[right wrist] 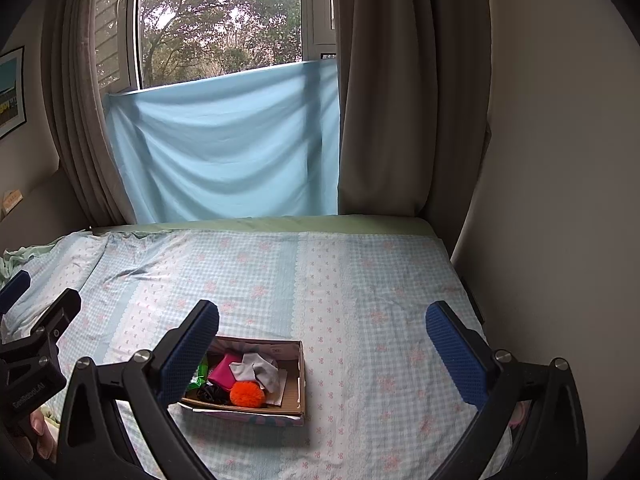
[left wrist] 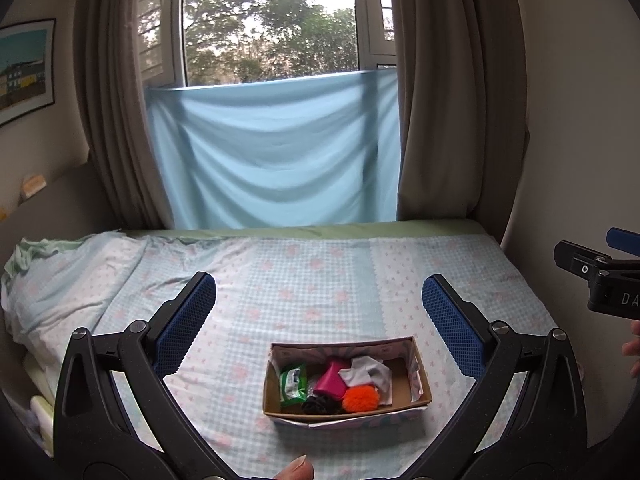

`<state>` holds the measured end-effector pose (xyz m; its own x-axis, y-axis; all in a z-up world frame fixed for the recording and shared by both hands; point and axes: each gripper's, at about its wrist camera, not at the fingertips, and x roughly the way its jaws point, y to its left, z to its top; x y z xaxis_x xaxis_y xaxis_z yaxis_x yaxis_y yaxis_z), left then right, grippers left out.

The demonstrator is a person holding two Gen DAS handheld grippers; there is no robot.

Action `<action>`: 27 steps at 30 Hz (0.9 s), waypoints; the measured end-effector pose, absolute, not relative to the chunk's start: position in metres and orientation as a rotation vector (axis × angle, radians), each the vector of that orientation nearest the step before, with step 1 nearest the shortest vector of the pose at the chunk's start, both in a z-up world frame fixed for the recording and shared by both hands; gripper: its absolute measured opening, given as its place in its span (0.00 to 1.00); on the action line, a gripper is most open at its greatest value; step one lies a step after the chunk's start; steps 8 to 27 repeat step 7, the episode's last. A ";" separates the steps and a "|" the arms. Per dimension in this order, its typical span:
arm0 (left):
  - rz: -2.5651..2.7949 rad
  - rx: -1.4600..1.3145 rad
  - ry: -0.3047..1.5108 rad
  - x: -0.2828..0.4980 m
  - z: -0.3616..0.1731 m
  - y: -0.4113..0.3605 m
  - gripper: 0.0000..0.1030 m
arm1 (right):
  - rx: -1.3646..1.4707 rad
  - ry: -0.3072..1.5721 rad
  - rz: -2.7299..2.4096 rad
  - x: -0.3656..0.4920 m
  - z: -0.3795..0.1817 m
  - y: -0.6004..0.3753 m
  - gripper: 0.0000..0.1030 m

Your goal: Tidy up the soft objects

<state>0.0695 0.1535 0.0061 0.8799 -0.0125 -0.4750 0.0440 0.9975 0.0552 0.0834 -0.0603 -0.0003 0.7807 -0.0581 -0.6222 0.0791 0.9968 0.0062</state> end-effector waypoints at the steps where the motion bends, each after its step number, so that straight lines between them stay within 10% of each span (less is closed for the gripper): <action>1: -0.031 0.065 0.494 0.070 0.005 0.153 1.00 | 0.032 0.671 -0.074 0.084 -0.001 -0.061 1.00; 27: -0.040 0.051 0.477 0.068 0.004 0.153 1.00 | 0.029 0.673 -0.075 0.086 -0.002 -0.061 1.00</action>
